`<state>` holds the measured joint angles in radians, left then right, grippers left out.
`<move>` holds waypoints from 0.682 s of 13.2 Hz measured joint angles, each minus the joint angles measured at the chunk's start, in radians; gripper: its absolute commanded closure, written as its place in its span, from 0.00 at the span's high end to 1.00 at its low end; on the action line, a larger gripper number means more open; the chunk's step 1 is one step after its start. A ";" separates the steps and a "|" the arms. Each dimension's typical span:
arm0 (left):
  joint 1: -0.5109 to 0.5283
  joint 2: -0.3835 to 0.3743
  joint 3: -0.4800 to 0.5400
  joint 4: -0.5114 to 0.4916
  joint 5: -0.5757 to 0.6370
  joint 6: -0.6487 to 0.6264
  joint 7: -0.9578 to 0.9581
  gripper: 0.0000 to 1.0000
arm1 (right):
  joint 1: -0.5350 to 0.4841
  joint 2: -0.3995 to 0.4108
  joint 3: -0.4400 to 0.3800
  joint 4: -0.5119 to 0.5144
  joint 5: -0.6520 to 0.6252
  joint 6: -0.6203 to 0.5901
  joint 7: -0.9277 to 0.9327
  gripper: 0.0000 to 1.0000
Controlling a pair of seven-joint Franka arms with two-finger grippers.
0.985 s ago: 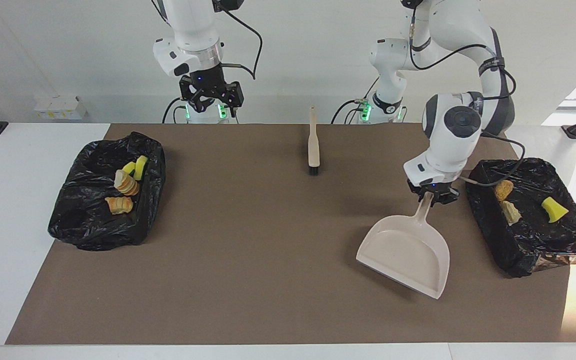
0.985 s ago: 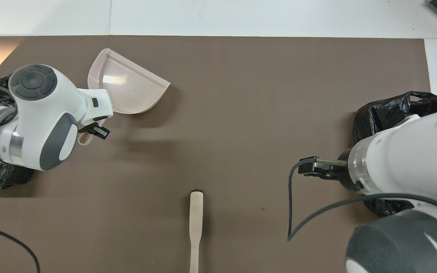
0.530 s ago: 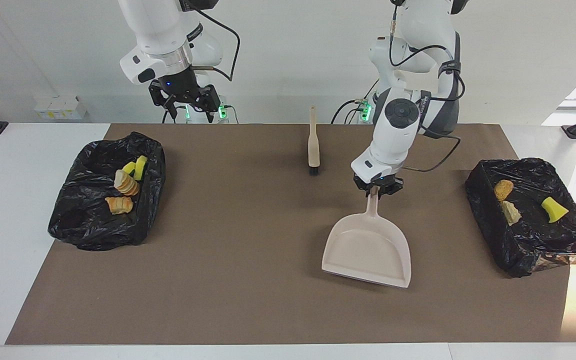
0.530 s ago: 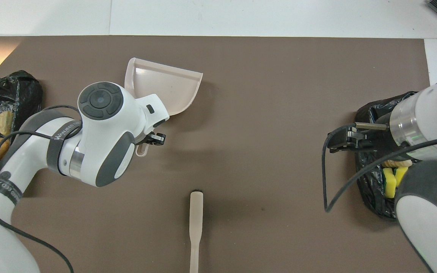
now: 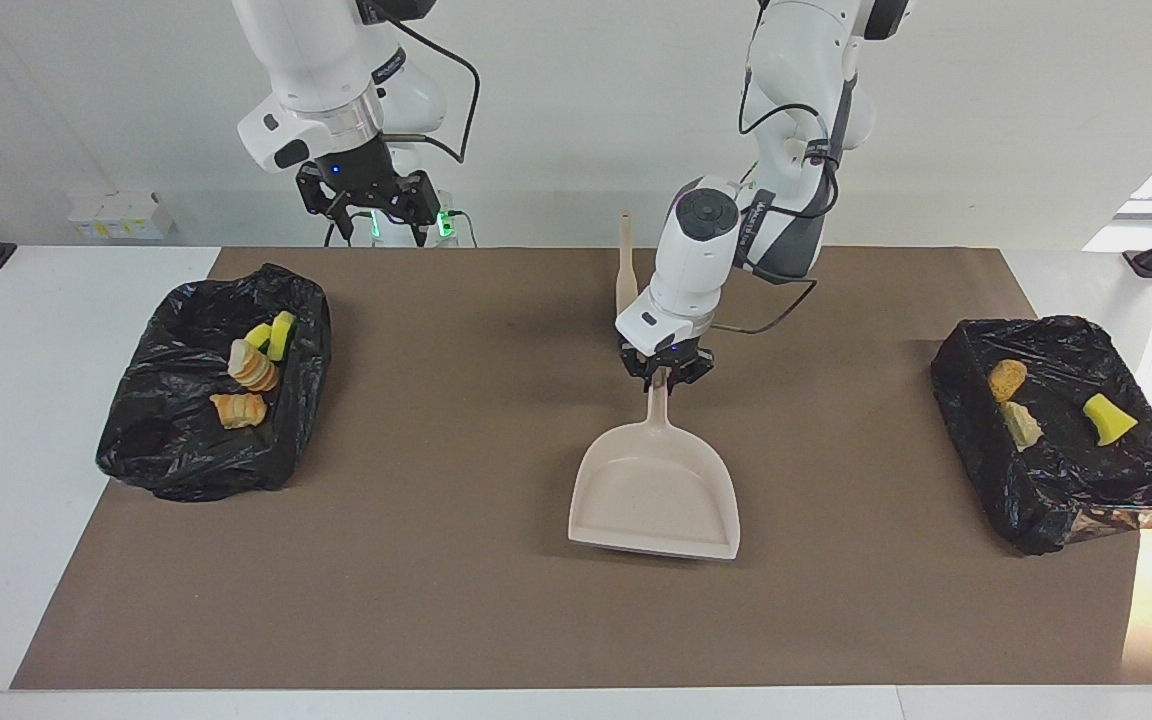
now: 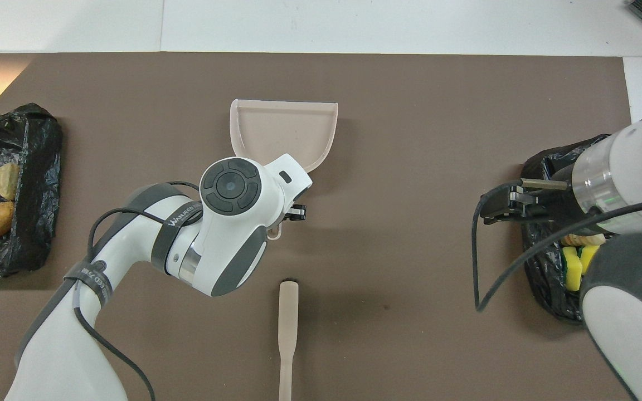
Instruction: Sweep and dump trash in bin
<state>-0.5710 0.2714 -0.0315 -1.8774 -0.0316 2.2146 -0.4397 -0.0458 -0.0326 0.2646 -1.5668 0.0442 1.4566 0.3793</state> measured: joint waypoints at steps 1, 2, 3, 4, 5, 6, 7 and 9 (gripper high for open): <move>-0.003 0.003 0.000 0.000 -0.001 0.012 -0.020 0.00 | 0.000 0.000 0.000 0.002 0.000 0.000 0.000 1.00; -0.008 0.008 0.000 -0.001 -0.001 0.021 -0.041 0.00 | 0.000 0.000 0.000 0.002 0.000 0.000 0.000 1.00; -0.017 0.017 0.000 -0.002 -0.001 0.026 -0.055 0.00 | -0.001 0.000 0.000 0.002 0.000 0.000 0.000 1.00; -0.028 0.031 0.000 -0.003 -0.001 0.030 -0.063 0.06 | -0.003 0.000 0.000 0.002 0.000 0.000 0.000 1.00; -0.039 0.043 0.001 -0.003 -0.001 0.033 -0.069 0.28 | -0.005 0.000 0.000 0.002 0.000 0.001 0.000 1.00; -0.045 0.051 0.001 -0.002 -0.001 0.035 -0.072 0.77 | -0.009 0.000 0.000 0.002 0.000 0.002 0.000 1.00; -0.045 0.052 0.002 -0.002 -0.001 0.036 -0.073 1.00 | -0.015 0.000 0.000 0.002 0.000 0.002 0.000 1.00; -0.045 0.045 0.014 0.002 -0.001 0.031 -0.077 1.00 | -0.029 0.001 0.000 0.003 0.000 0.002 -0.003 1.00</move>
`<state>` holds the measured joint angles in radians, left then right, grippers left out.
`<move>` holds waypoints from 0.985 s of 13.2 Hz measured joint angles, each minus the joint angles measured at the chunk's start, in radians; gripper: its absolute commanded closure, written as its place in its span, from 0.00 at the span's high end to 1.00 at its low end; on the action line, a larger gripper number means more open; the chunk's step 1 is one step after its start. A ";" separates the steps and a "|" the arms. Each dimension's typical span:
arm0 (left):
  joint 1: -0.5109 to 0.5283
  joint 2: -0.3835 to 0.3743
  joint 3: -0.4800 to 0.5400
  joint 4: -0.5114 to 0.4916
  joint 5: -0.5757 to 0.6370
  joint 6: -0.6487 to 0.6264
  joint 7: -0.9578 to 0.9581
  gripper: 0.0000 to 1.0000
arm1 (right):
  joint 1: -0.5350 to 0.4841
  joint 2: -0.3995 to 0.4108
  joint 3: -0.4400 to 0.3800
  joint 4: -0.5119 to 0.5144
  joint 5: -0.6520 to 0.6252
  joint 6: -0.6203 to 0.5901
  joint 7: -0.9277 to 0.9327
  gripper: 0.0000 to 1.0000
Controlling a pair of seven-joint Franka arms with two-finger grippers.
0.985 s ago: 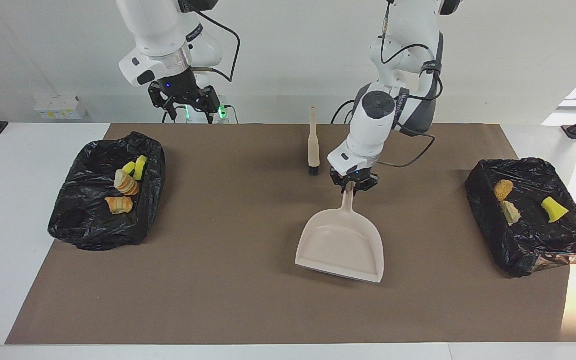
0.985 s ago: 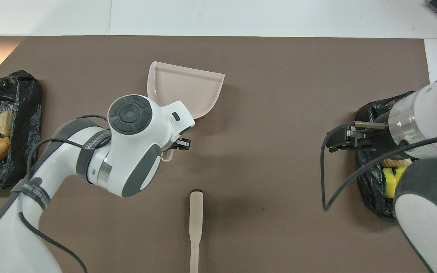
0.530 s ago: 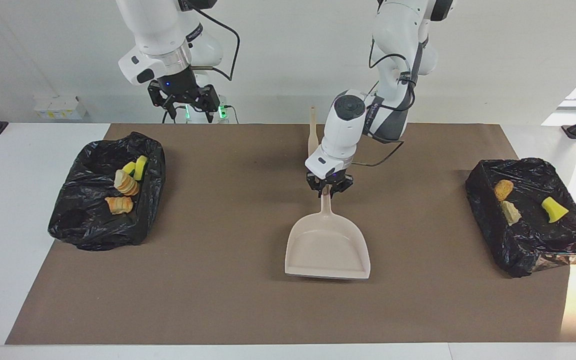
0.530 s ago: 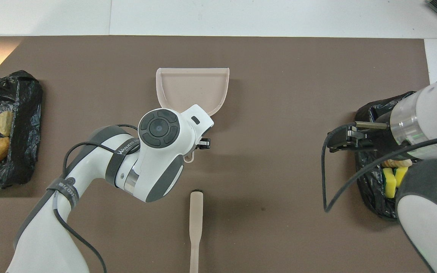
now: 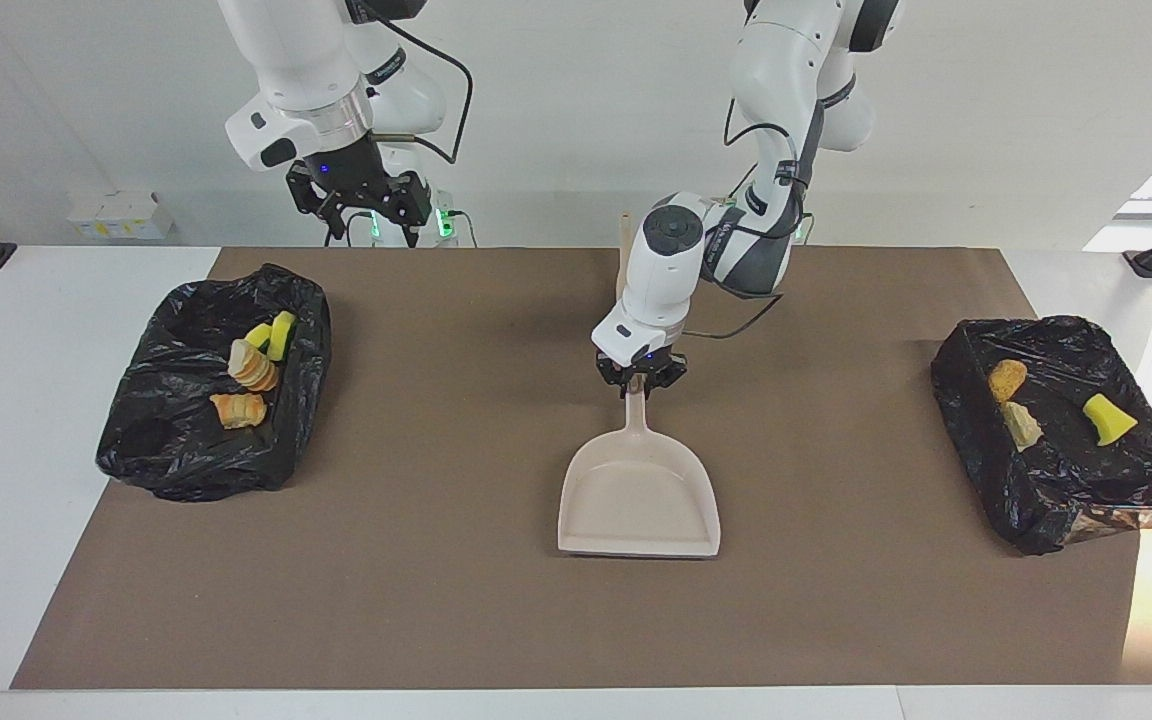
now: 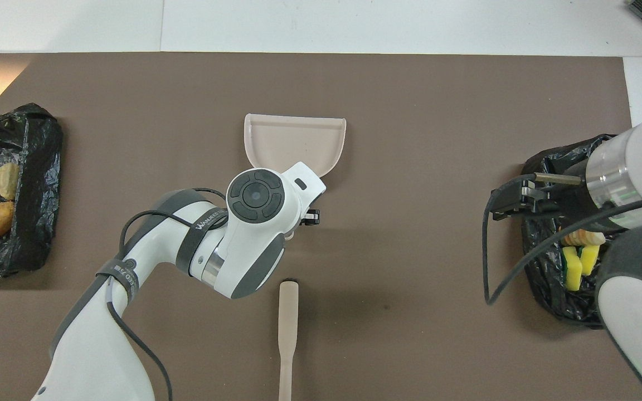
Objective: Sweep and dump trash in bin
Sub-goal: 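Release the dustpan and withdraw the left gripper toward the bag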
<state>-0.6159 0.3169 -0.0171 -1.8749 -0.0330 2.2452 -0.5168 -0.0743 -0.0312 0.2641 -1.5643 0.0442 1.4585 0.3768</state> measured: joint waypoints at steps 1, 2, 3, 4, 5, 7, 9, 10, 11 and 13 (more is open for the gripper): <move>0.000 -0.005 0.007 0.001 0.000 -0.005 -0.005 1.00 | -0.003 0.003 0.000 0.001 0.000 0.000 -0.001 1.00; 0.003 -0.013 0.012 0.003 0.000 -0.013 -0.012 1.00 | -0.004 0.007 0.000 0.008 0.000 0.000 -0.001 1.00; 0.009 -0.027 0.017 0.007 0.000 -0.033 -0.026 1.00 | -0.002 0.012 -0.003 0.018 0.000 0.000 -0.001 1.00; 0.015 -0.042 0.026 0.016 0.000 -0.062 -0.041 1.00 | 0.007 0.016 -0.014 0.026 0.000 -0.001 -0.001 1.00; 0.023 -0.056 0.033 0.028 0.007 -0.097 -0.046 1.00 | 0.029 0.017 -0.043 0.031 0.000 -0.001 -0.001 1.00; 0.034 -0.071 0.064 0.079 0.043 -0.165 -0.048 1.00 | 0.134 0.018 -0.164 0.034 -0.011 -0.001 -0.016 1.00; 0.076 -0.073 0.084 0.145 0.058 -0.219 -0.034 1.00 | 0.199 0.019 -0.261 0.033 -0.013 -0.002 -0.055 1.00; 0.104 -0.074 0.088 0.169 0.060 -0.237 -0.009 1.00 | 0.202 0.019 -0.277 0.031 -0.014 -0.004 -0.071 1.00; 0.132 -0.074 0.091 0.188 0.062 -0.248 0.014 1.00 | 0.202 0.019 -0.283 0.027 -0.016 -0.007 -0.079 1.00; 0.190 -0.075 0.097 0.218 0.076 -0.258 0.059 1.00 | 0.202 0.016 -0.283 0.014 -0.029 -0.009 -0.080 1.00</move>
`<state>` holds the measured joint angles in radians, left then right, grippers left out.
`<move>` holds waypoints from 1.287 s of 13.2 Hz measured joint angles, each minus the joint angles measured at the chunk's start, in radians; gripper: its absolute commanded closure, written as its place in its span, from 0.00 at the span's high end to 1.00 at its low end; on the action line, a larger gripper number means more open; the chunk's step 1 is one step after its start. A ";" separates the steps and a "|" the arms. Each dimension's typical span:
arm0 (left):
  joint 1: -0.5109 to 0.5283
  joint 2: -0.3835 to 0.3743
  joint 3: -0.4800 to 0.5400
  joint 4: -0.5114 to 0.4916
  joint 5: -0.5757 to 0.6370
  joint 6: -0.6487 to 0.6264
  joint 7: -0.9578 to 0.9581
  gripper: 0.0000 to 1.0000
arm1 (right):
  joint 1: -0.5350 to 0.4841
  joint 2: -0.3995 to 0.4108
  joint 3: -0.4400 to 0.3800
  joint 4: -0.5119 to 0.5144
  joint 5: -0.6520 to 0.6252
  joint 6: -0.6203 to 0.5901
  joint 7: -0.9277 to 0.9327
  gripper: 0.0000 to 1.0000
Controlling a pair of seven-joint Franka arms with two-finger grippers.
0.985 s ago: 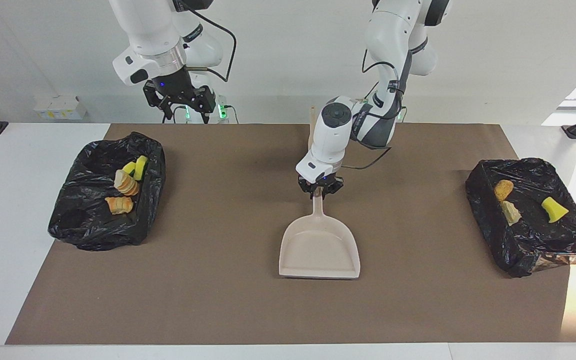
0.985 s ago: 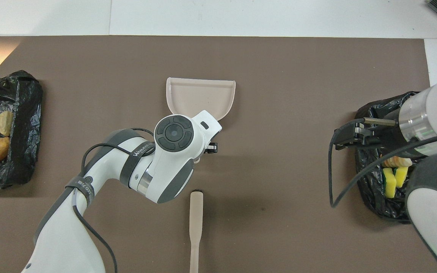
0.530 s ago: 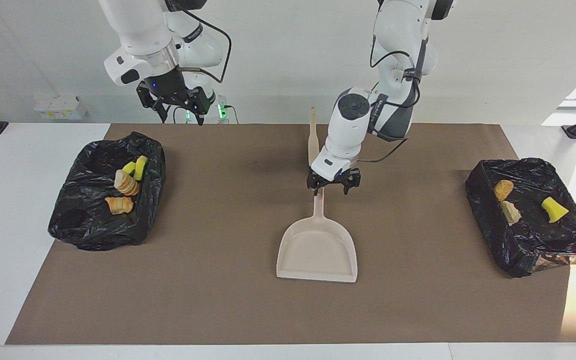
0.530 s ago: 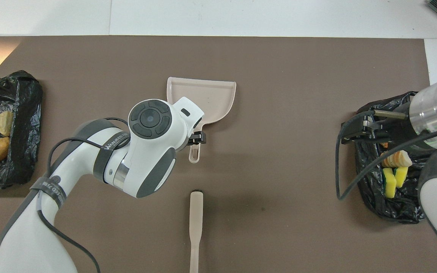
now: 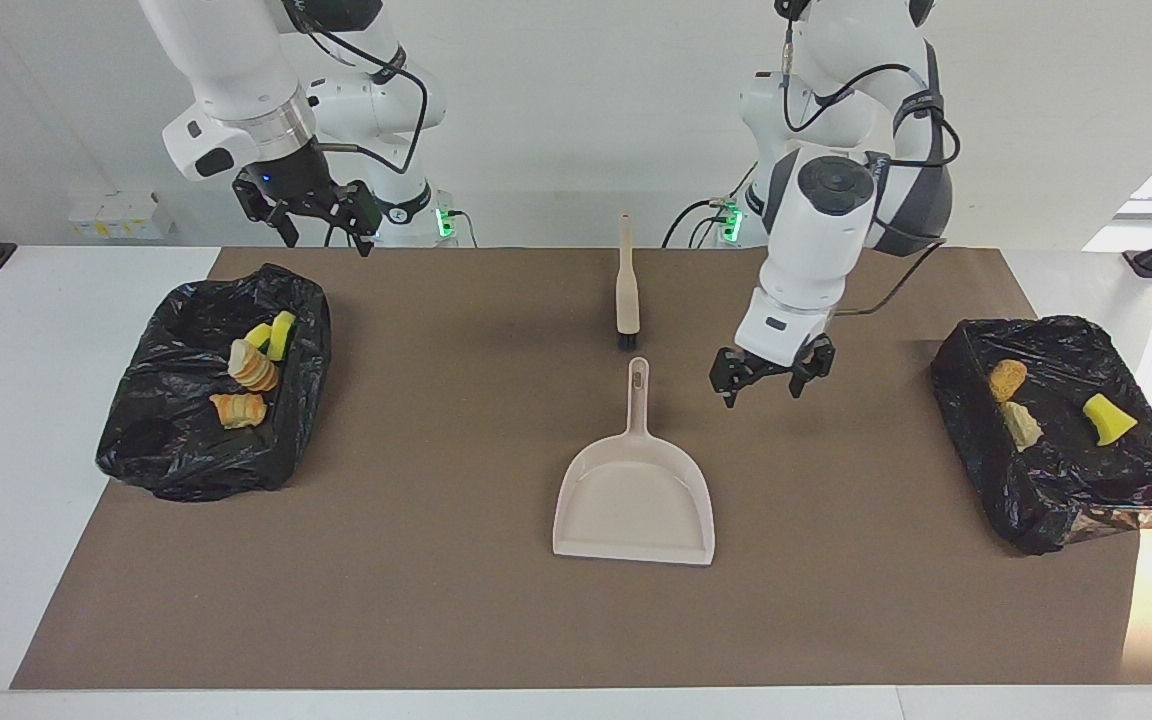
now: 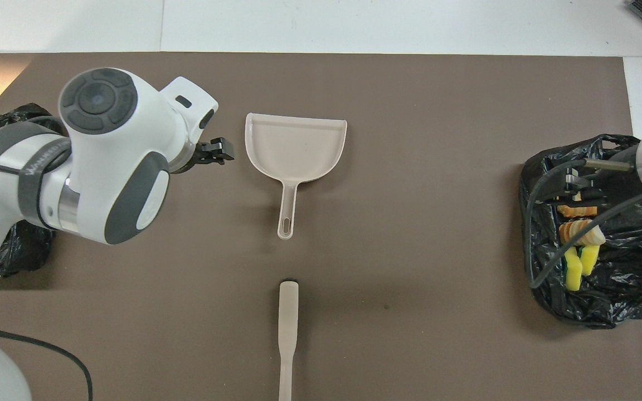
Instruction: Sweep and dump trash in bin
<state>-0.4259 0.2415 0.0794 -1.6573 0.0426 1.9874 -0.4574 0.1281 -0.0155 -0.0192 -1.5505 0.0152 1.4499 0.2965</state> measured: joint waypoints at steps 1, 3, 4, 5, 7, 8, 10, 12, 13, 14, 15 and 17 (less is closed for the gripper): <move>0.028 -0.003 0.001 0.011 0.004 -0.001 0.031 1.00 | 0.000 -0.001 0.000 -0.003 -0.004 0.000 0.000 1.00; 0.087 -0.017 0.003 0.030 0.004 -0.012 0.129 1.00 | -0.005 -0.001 0.006 -0.004 -0.019 0.000 -0.008 1.00; 0.112 -0.031 0.005 0.033 0.004 -0.032 0.178 1.00 | -0.014 -0.001 0.022 -0.004 -0.029 0.000 -0.010 1.00; 0.134 -0.047 0.005 0.036 0.004 -0.055 0.223 1.00 | -0.022 -0.002 0.039 -0.003 -0.036 0.000 -0.010 1.00; 0.192 -0.083 0.007 0.041 -0.015 -0.106 0.336 1.00 | -0.031 -0.004 0.055 -0.001 -0.039 -0.001 -0.010 1.00; 0.228 -0.105 0.007 0.042 -0.034 -0.127 0.403 1.00 | -0.030 -0.005 0.057 -0.001 -0.040 -0.001 -0.010 1.00; 0.296 -0.147 0.009 0.042 -0.053 -0.179 0.516 1.00 | -0.029 -0.005 0.063 -0.001 -0.039 -0.001 -0.010 1.00; 0.358 -0.189 0.009 0.042 -0.062 -0.240 0.608 1.00 | -0.029 -0.005 0.067 -0.001 -0.039 -0.002 -0.010 1.00; 0.389 -0.208 0.009 0.043 -0.063 -0.261 0.640 1.00 | -0.029 -0.005 0.068 -0.001 -0.039 -0.002 -0.010 1.00; 0.420 -0.224 0.010 0.043 -0.064 -0.273 0.663 1.00 | -0.029 -0.005 0.069 -0.001 -0.039 -0.002 -0.010 1.00; 0.438 -0.234 0.010 0.044 -0.067 -0.275 0.677 1.00 | -0.029 -0.005 0.070 -0.001 -0.039 -0.002 -0.011 1.00; 0.442 -0.239 -0.004 0.052 -0.081 -0.275 0.667 1.00 | -0.029 -0.006 0.072 0.000 -0.039 -0.002 -0.031 1.00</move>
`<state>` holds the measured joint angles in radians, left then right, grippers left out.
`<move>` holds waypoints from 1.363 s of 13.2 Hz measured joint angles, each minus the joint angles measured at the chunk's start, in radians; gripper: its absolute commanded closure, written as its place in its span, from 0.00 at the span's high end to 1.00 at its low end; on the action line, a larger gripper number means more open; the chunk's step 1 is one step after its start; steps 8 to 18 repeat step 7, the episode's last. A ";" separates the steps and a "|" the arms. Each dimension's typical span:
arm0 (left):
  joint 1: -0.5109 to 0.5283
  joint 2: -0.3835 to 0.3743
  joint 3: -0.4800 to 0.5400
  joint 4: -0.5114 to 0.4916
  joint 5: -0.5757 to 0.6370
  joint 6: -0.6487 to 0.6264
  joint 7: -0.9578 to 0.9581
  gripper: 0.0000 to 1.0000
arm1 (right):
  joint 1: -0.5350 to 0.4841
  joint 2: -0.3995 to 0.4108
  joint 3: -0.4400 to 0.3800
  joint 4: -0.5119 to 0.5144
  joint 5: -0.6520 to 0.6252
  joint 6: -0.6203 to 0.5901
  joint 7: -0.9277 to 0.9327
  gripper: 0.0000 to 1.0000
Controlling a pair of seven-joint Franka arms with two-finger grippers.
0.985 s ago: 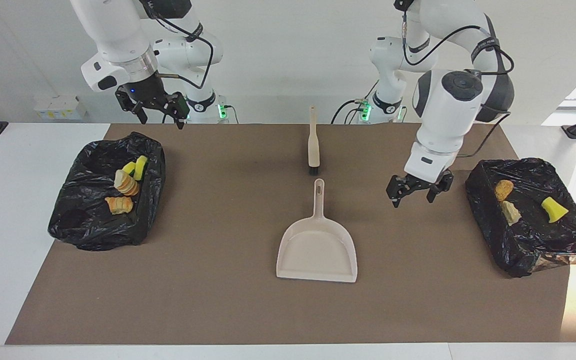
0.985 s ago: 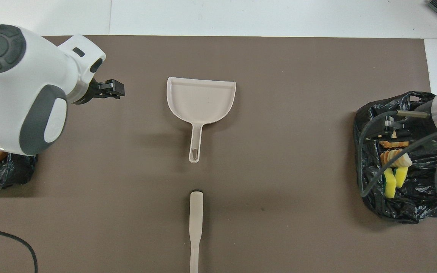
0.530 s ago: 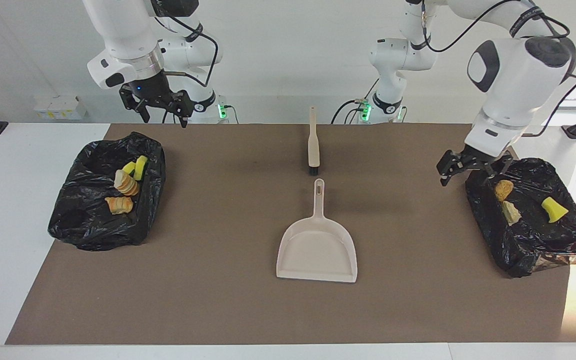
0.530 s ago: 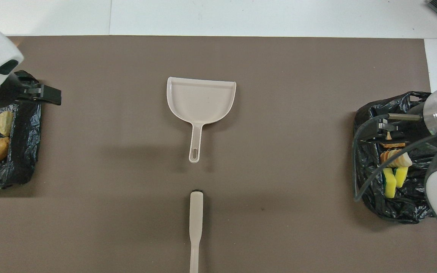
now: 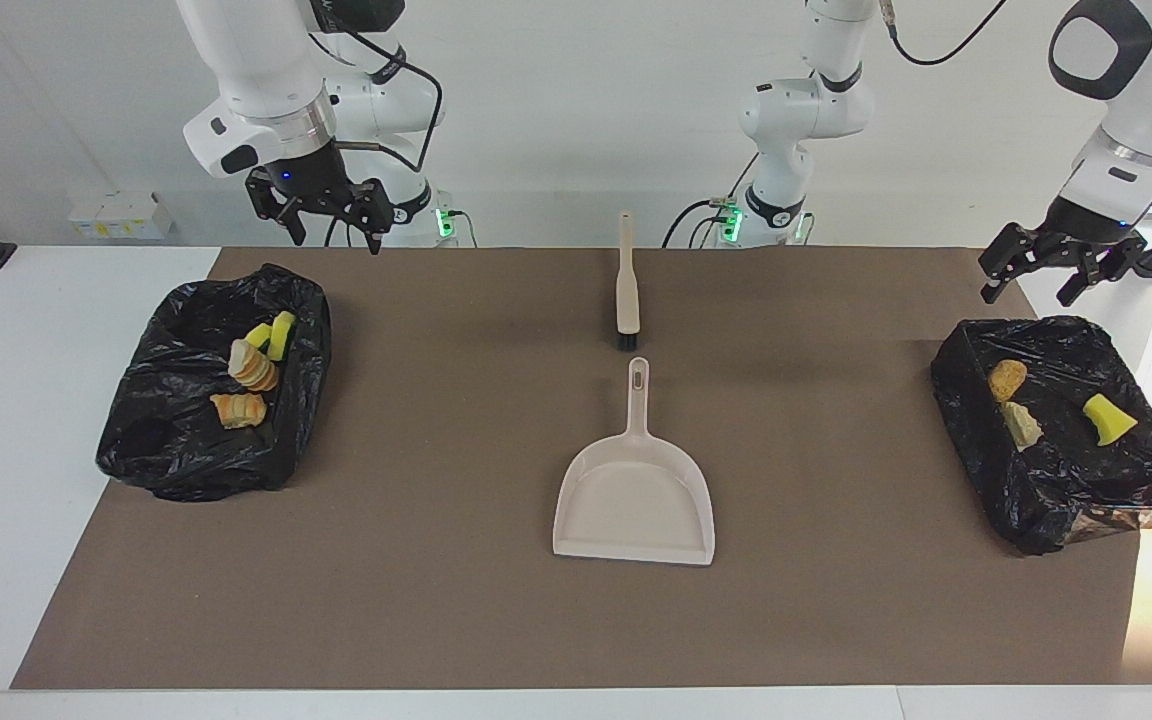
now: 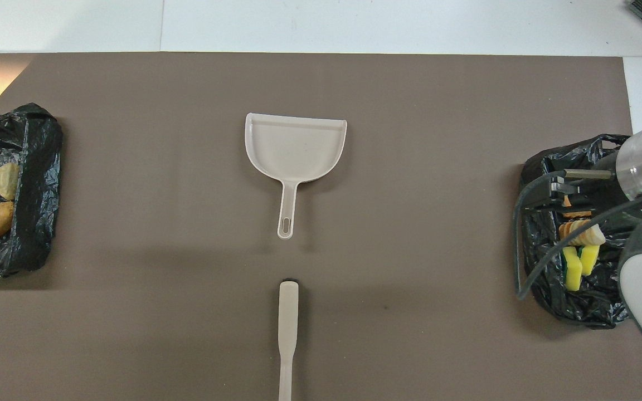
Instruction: Sweep and dump trash in bin
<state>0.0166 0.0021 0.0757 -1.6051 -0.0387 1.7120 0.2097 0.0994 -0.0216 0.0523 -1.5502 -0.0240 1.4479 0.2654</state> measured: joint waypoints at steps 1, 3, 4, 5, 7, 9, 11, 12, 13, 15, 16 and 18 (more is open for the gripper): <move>-0.001 0.000 -0.013 0.001 -0.003 0.000 -0.029 1.00 | 0.000 -0.002 0.000 0.001 0.000 0.000 -0.016 1.00; -0.013 0.001 -0.028 0.001 -0.003 0.000 -0.071 1.00 | -0.002 -0.004 0.000 0.003 0.000 0.008 -0.036 1.00; -0.018 0.001 -0.032 0.001 -0.003 -0.007 -0.073 1.00 | -0.003 -0.004 -0.002 0.003 0.000 0.017 -0.046 1.00; -0.023 0.001 -0.032 0.001 -0.003 -0.030 -0.073 1.00 | -0.004 -0.004 -0.003 0.003 0.000 0.020 -0.061 1.00; -0.032 -0.001 -0.032 0.000 -0.002 -0.075 -0.073 1.00 | -0.004 -0.004 -0.003 0.003 0.006 0.020 -0.073 1.00; -0.032 -0.001 -0.032 0.000 -0.002 -0.075 -0.073 1.00 | -0.004 -0.004 -0.003 0.003 0.006 0.020 -0.073 1.00; -0.032 -0.001 -0.032 0.000 -0.002 -0.075 -0.073 1.00 | -0.004 -0.004 -0.003 0.003 0.006 0.020 -0.073 1.00; -0.032 -0.001 -0.032 0.000 -0.002 -0.075 -0.073 1.00 | -0.004 -0.004 -0.003 0.003 0.006 0.020 -0.073 1.00; -0.032 -0.001 -0.032 0.000 -0.002 -0.075 -0.073 1.00 | -0.004 -0.004 -0.003 0.003 0.006 0.020 -0.073 1.00; -0.032 -0.001 -0.032 0.000 -0.002 -0.075 -0.073 1.00 | -0.004 -0.004 -0.003 0.003 0.006 0.020 -0.073 1.00; -0.032 -0.001 -0.032 0.000 -0.002 -0.075 -0.073 1.00 | -0.004 -0.004 -0.003 0.003 0.006 0.020 -0.073 1.00; -0.032 -0.001 -0.032 0.000 -0.002 -0.075 -0.073 1.00 | -0.004 -0.004 -0.003 0.003 0.006 0.020 -0.073 1.00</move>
